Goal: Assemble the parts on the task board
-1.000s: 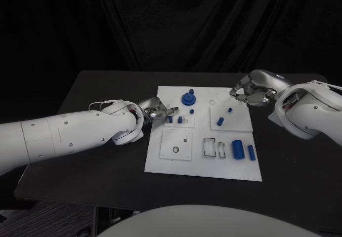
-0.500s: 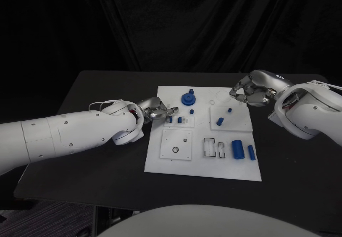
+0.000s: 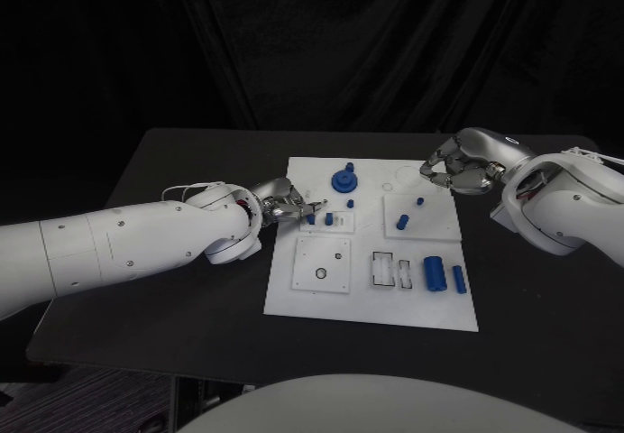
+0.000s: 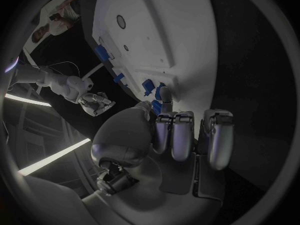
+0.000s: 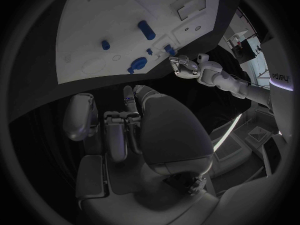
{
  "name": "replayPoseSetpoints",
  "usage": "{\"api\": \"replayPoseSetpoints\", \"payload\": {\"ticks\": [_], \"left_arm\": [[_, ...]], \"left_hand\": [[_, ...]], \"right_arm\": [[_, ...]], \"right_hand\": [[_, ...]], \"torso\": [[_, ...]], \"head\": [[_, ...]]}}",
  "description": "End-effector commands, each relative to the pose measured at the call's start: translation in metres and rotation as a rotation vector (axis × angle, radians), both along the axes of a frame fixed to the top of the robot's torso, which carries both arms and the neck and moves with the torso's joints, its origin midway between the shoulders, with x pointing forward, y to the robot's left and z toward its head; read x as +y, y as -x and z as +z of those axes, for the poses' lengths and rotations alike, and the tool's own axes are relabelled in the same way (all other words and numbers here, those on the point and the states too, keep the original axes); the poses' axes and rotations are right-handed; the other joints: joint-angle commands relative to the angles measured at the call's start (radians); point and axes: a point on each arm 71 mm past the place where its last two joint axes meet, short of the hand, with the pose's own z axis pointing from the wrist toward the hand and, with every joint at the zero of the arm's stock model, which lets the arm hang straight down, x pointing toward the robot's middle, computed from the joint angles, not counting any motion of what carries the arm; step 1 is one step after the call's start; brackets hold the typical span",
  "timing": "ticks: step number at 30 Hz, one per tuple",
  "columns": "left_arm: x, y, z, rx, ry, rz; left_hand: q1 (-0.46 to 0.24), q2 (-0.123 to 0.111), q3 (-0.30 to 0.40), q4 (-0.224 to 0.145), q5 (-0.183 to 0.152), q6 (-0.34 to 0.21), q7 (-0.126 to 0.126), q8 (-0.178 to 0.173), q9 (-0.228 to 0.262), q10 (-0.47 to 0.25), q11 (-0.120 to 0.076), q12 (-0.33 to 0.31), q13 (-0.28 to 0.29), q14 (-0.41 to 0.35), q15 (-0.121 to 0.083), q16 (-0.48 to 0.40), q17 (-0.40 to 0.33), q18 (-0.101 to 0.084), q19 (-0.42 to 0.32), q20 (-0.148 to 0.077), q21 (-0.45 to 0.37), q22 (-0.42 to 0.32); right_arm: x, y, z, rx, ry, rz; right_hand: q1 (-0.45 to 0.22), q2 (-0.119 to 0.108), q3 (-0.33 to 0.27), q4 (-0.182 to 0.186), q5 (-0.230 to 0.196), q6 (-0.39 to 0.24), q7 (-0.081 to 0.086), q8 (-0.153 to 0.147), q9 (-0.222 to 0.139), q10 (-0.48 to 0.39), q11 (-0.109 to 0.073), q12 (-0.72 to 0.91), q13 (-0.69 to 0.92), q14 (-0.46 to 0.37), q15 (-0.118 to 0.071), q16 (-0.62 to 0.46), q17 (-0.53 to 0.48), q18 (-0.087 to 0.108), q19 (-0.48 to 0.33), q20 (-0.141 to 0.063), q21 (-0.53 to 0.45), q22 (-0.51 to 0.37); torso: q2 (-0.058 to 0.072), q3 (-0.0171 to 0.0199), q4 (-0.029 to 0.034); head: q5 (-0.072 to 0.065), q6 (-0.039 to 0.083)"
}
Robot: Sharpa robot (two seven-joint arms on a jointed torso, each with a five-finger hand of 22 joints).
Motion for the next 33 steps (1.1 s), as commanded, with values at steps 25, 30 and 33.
{"api": "replayPoseSetpoints", "payload": {"ticks": [25,30,33], "left_arm": [[-0.0015,0.0023,-0.0039,0.041,-0.023,-0.012],[-0.0008,0.0023,-0.004,0.042,-0.024,-0.008],[-0.0002,0.0022,-0.0039,0.041,-0.024,-0.006]], "left_hand": [[0.186,-0.119,0.233,-0.041,0.114,-0.022,-0.009,0.034,0.015,0.104,-0.018,0.0,0.262,0.1,-0.018,0.005,0.251,-0.009,0.09,-0.014,0.003,0.257],[0.186,-0.13,0.254,-0.043,0.125,-0.022,-0.009,0.035,0.016,0.104,-0.018,0.0,0.262,0.1,-0.018,0.005,0.251,-0.009,0.091,-0.014,0.003,0.257],[0.186,-0.13,0.254,-0.043,0.125,-0.022,-0.009,0.035,0.016,0.104,-0.018,0.0,0.262,0.1,-0.018,0.005,0.251,-0.009,0.091,-0.014,0.003,0.257]], "right_arm": [[-0.0009,0.0002,-0.0009,0.002,0.0,-0.018],[-0.0011,0.0001,-0.0009,0.002,0.0,-0.019],[-0.0013,0.0001,-0.0008,0.001,0.0,-0.019]], "right_hand": [[0.009,-0.003,0.01,-0.001,0.005,-0.001,0.002,-0.003,-0.001,0.077,0.003,-0.005,0.238,0.105,0.007,0.003,0.263,0.006,-0.01,-0.001,-0.007,0.153],[0.009,-0.003,0.01,-0.001,0.005,-0.001,0.002,-0.003,-0.001,0.077,0.003,-0.005,0.238,0.105,0.007,0.003,0.263,0.006,-0.01,-0.001,-0.007,0.153],[0.009,-0.003,0.01,-0.001,0.005,-0.001,0.002,-0.003,-0.001,0.077,0.003,-0.005,0.238,0.105,0.007,0.003,0.263,0.006,-0.01,-0.001,-0.007,0.153]], "torso": [[0.0,0.0001,0.0004],[0.0,-0.0002,0.0001],[0.0,-0.0001,0.0006]], "head": [[0.001,0.0],[0.001,0.0],[0.001,0.0]]}}
